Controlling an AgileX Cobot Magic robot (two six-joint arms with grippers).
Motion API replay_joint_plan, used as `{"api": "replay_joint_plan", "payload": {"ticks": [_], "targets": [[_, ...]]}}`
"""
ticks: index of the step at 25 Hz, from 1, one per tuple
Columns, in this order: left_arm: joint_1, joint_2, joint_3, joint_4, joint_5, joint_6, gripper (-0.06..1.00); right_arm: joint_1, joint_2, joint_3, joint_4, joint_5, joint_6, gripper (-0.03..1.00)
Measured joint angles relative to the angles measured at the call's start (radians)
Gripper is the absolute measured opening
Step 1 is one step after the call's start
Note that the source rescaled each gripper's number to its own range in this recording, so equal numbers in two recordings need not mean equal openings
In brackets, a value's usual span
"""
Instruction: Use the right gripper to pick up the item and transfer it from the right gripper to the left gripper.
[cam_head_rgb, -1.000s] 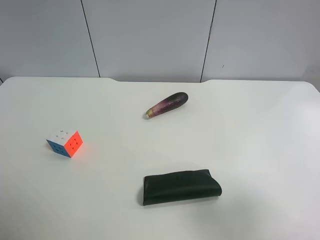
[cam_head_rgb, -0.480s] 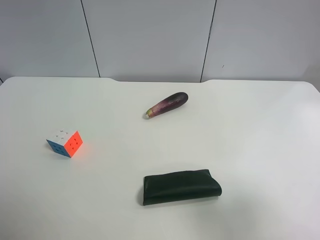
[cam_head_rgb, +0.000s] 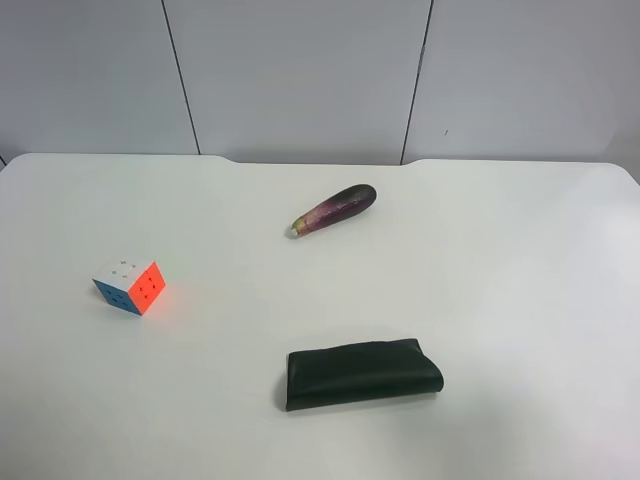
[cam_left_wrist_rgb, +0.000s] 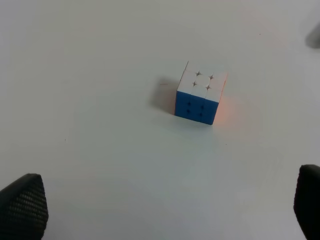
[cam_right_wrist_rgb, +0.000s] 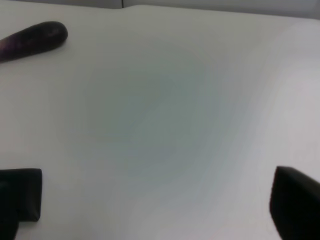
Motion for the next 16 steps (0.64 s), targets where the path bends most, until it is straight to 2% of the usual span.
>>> {"api": "replay_joint_plan", "payload": {"ticks": [16], "targets": [[0.0,0.0,0.0,0.0,0.0,0.0,1.0,0.0,0.0,0.0,0.0,0.0,0.0,1.0]]}}
